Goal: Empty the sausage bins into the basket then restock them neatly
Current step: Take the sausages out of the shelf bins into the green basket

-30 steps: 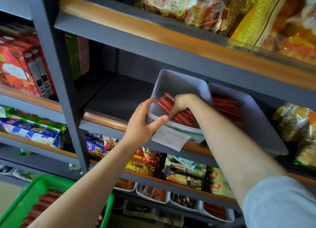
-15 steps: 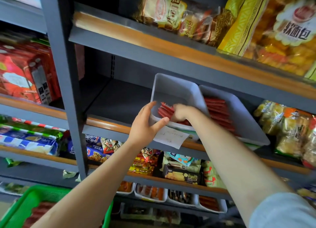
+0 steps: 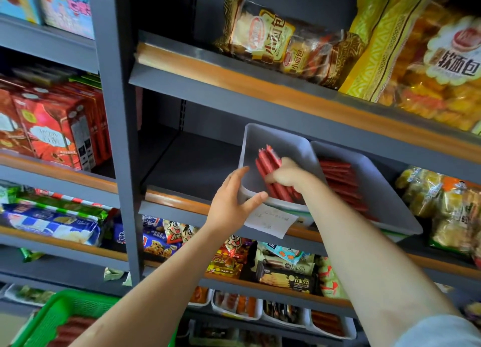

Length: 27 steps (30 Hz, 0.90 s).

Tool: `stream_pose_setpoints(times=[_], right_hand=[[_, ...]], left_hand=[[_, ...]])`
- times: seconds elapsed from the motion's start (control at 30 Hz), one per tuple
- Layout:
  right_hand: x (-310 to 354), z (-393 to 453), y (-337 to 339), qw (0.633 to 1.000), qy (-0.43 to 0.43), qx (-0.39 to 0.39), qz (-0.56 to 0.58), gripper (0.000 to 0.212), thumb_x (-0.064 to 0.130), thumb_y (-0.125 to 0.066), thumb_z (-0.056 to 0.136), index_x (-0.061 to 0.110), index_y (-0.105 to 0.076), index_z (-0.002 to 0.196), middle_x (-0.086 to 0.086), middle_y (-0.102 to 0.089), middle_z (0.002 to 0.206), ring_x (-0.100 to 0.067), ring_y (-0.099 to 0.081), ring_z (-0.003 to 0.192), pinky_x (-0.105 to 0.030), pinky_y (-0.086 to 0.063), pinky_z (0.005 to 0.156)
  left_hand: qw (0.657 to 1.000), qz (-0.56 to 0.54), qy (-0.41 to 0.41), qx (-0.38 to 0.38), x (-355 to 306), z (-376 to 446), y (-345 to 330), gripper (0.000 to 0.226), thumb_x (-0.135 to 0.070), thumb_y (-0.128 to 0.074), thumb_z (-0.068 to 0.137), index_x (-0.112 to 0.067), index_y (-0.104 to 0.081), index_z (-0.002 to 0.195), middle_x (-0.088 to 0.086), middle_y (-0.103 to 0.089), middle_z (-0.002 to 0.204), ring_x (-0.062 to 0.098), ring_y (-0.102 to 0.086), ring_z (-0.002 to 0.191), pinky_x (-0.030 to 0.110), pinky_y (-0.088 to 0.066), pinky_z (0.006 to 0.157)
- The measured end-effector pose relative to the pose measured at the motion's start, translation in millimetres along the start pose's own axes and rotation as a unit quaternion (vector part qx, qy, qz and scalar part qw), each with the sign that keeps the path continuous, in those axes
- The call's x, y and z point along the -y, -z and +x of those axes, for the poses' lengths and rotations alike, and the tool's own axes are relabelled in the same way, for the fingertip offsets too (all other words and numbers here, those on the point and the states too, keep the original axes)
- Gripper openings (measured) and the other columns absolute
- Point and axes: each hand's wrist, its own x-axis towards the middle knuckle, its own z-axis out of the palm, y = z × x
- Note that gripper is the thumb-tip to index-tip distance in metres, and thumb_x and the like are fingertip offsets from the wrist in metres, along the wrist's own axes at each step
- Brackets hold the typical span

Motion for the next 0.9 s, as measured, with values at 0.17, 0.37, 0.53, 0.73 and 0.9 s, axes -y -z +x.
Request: stream_pose_setpoints(times=[0.17, 0.37, 0.53, 0.73, 0.9], right_hand=[[34, -37, 30, 0.973, 0.054, 0.039, 0.220, 0.038, 0.014, -0.071, 0.080, 0.005, -0.059, 0.115, -0.014, -0.072, 0.095, -0.028, -0.072, 0.084, -0.044, -0.059, 0.079], [67, -113, 18, 0.933, 0.122, 0.134, 0.312, 0.029, -0.002, -0.064, 0.086, 0.000, -0.060, 0.114, -0.017, -0.070, 0.089, -0.026, -0.070, 0.071, -0.035, -0.057, 0.057], [73, -156, -61, 0.907, 0.136, 0.221, 0.333, 0.035, 0.008, -0.074, 0.075, 0.014, -0.066, 0.108, -0.013, -0.073, 0.090, -0.031, -0.071, 0.086, -0.045, -0.057, 0.077], [75, -166, -174, 0.921, 0.083, 0.242, 0.295, 0.014, 0.012, -0.066, 0.080, 0.014, -0.065, 0.094, -0.010, -0.067, 0.078, -0.027, -0.066, 0.077, -0.044, -0.054, 0.074], [76, -157, -248, 0.910, 0.002, 0.319, 0.266, 0.008, 0.015, -0.061, 0.083, 0.007, -0.061, 0.087, -0.011, -0.062, 0.071, -0.025, -0.064, 0.068, -0.041, -0.052, 0.069]], left_hand=[[0.998, -0.025, 0.041, 0.038, -2, 0, 8, 0.075, -0.058, -0.066, 0.083, -0.037, -0.034, 0.148, -0.007, -0.040, 0.148, 0.016, -0.042, 0.133, 0.046, -0.048, 0.104], [0.974, -0.198, 0.080, -0.080, -26, -13, 49, 0.036, -0.044, -0.054, 0.098, -0.024, -0.063, 0.126, -0.007, -0.067, 0.121, 0.010, -0.061, 0.117, 0.031, -0.049, 0.101], [0.890, -0.424, 0.163, -0.041, -30, -58, 83, 0.043, -0.043, -0.051, 0.099, -0.010, -0.064, 0.124, 0.017, -0.071, 0.113, 0.029, -0.069, 0.106, 0.044, -0.056, 0.093], [0.803, -0.482, 0.343, -0.069, 51, -106, 105, 0.060, -0.052, -0.063, 0.086, -0.003, -0.066, 0.120, 0.026, -0.066, 0.109, 0.038, -0.068, 0.098, 0.051, -0.055, 0.089], [0.747, -0.523, 0.406, -0.066, 125, -150, 129, 0.038, -0.043, -0.071, 0.079, -0.008, -0.075, 0.092, 0.020, -0.068, 0.086, 0.030, -0.068, 0.072, 0.036, -0.057, 0.068]])
